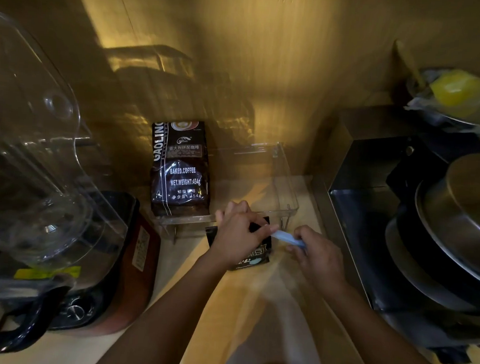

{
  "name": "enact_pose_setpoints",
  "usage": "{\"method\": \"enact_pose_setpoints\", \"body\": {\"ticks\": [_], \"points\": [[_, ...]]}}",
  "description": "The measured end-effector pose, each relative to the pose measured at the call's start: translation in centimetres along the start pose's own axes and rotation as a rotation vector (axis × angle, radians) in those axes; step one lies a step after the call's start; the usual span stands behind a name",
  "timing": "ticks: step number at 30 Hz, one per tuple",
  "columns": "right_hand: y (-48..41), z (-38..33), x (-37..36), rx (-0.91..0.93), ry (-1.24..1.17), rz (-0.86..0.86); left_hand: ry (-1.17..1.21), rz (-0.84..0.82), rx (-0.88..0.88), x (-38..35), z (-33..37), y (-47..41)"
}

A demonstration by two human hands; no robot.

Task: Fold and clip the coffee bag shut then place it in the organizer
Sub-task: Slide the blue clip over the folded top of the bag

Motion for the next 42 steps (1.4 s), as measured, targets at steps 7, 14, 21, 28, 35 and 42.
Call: {"method": "enact_pose_setpoints", "body": {"ticks": [7,14,21,28,35,42], "points": [[-0.3,-2.0,0.2,0.144,-0.023,0.045,-0.051,0.068,-0.056,0.2,0.0,0.4],[0.1,-2.3,1.0,0.206,0.034,0.09,-0.011,0.115,-0.064,0.5,0.4,0.7],[0.8,-2.4,0.9,0.156,0.017,0.097,0.026,0.104,-0.074,0.4,0.4,0.9],[0.4,-1.3,-0.1,0.106,-0.133,-0.047,0.018,0.105,-0.067,0.8,-0.5,0.2],[1.6,4.0,-3.7,-0.281,-0.463,-0.376,-0.004,0.146,-0.081,1.3,-1.3,-0.1],[0.2,4.1,0.7,-0.162,-0.543,-0.062,0.066,0.099,-0.076,0.8,-1.9,-0.2]]}}
Point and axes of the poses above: each hand's wrist, its own y-axis away from the middle knuckle, its own x-axis out of the back of the hand, z = x × y, the point moved 10 cm from there along -y, towards the middle knuckle, and after that the axes turned 6 degrees about z, right-handed, at the moved point
